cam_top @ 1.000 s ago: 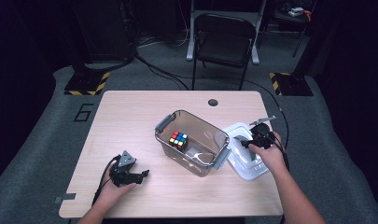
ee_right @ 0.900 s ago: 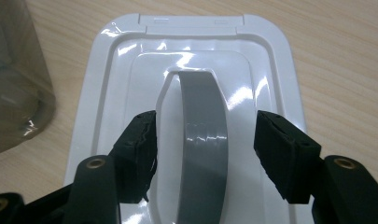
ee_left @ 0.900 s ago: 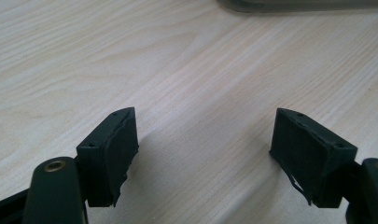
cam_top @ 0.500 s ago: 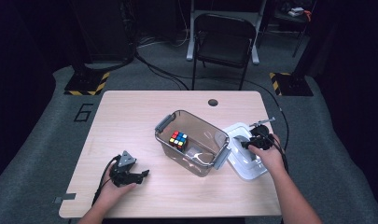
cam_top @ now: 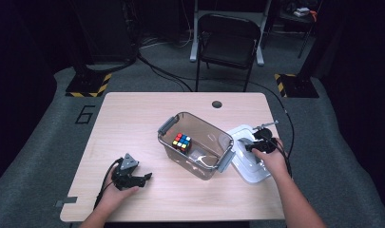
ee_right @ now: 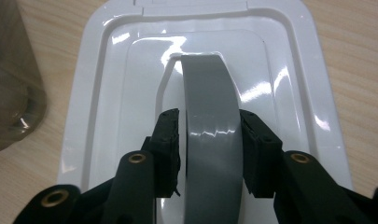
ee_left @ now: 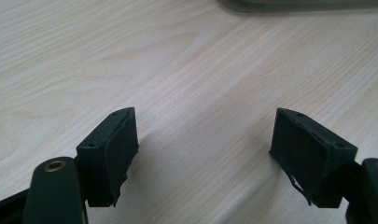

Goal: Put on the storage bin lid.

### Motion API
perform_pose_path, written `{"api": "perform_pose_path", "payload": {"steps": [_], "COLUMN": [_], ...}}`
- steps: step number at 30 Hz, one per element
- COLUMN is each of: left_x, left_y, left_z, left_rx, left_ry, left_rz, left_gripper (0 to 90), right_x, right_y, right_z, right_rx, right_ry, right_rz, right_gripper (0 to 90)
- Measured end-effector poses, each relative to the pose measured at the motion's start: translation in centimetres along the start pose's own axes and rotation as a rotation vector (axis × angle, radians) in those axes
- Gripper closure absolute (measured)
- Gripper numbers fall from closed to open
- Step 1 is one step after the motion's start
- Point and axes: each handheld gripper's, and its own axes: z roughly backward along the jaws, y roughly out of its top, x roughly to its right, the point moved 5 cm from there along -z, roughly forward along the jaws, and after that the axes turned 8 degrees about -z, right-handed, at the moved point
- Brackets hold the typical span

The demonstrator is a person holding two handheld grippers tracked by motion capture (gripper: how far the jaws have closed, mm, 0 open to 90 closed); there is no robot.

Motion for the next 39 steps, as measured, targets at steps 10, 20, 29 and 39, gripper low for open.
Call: {"api": "perform_pose_path", "payload": {"steps": [10,20,29,39], "left_x": [0.0,0.0,0.0,0.0], "left_y": [0.0,0.0,0.0,0.0], "left_z": [0.0,0.0,0.0,0.0], "left_rx": [-0.006,-0.003,-0.001,-0.007], "left_ry": [0.000,0.001,0.000,0.000], "left_rz": [-0.002,-0.003,0.000,-0.006], "left_gripper": [22.9,22.9,22.9,22.9], "right_x": [0.2,0.2,0.0,-0.3], "right_y": [0.0,0.6,1.7,3.2], "right_z": [0.0,1.2,2.8,4.9], "right_rx": [-0.002,0.003,0.007,0.017], "right_ry": [0.000,-0.016,-0.016,-0.008], "right_rz": [-0.001,0.006,0.026,0.044], "right_gripper": [66.4,66.6,66.6,66.7]}}
